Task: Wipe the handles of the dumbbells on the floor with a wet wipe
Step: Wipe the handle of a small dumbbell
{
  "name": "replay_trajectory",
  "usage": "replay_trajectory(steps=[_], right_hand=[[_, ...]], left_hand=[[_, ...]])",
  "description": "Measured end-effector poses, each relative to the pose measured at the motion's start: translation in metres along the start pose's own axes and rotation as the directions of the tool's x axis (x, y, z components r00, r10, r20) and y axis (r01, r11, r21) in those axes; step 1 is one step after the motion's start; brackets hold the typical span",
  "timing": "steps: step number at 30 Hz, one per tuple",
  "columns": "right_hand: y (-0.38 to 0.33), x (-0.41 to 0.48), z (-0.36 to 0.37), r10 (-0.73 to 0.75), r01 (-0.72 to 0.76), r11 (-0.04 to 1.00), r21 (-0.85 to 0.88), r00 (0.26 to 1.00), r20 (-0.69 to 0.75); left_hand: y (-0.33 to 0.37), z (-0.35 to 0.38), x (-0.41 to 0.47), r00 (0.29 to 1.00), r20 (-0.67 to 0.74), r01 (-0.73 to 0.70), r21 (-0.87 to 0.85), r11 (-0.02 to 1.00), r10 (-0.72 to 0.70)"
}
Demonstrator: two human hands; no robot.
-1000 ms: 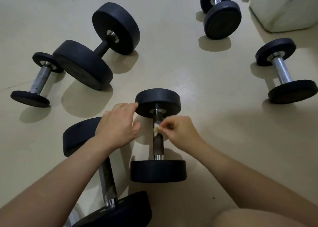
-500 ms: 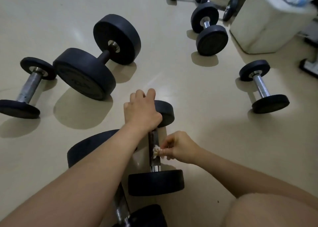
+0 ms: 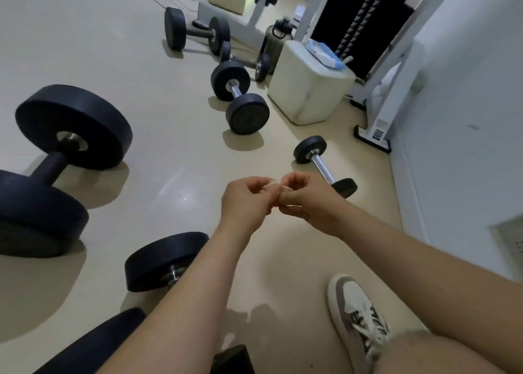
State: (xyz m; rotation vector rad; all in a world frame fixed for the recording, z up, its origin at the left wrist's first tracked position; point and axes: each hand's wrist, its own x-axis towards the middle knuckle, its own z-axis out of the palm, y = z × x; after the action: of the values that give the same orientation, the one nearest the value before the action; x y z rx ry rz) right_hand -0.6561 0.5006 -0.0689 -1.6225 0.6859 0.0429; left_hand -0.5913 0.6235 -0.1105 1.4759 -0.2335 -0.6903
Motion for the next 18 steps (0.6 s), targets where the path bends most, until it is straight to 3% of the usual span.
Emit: replay_trajectory(steps=[4, 7, 12, 15, 18], right_hand=[[0.014, 0.025, -0.029, 0.022, -0.058, 0.972, 0.226, 0.987, 0.158], [0.020, 0.046, -0.050, 0.055, -0.146, 0.901, 0.408, 0.973, 0.226], [0.029, 0.080, -0.090, 0.081, -0.212, 0.846, 0.489, 0.958, 0.277], [0.038, 0.098, -0.121, 0.059, -0.187, 0.825, 0.534, 0.967, 0.247], [0.042, 0.122, -0.164, 0.029, -0.058, 0.905, 0.422, 0.997, 0.076]], left_hand=[[-0.002, 0.011, 0.021, 1.000, -0.013, -0.011, -0.050, 0.999, 0.010], [0.005, 0.029, 0.033, 1.000, -0.025, 0.021, 0.052, 0.998, -0.019], [0.008, 0.062, 0.051, 1.000, -0.001, 0.030, 0.285, 0.958, -0.031], [0.004, 0.083, 0.063, 0.999, 0.016, 0.039, 0.449, 0.893, -0.052], [0.000, 0.112, 0.083, 0.992, 0.089, 0.010, 0.637, 0.771, -0.087]])
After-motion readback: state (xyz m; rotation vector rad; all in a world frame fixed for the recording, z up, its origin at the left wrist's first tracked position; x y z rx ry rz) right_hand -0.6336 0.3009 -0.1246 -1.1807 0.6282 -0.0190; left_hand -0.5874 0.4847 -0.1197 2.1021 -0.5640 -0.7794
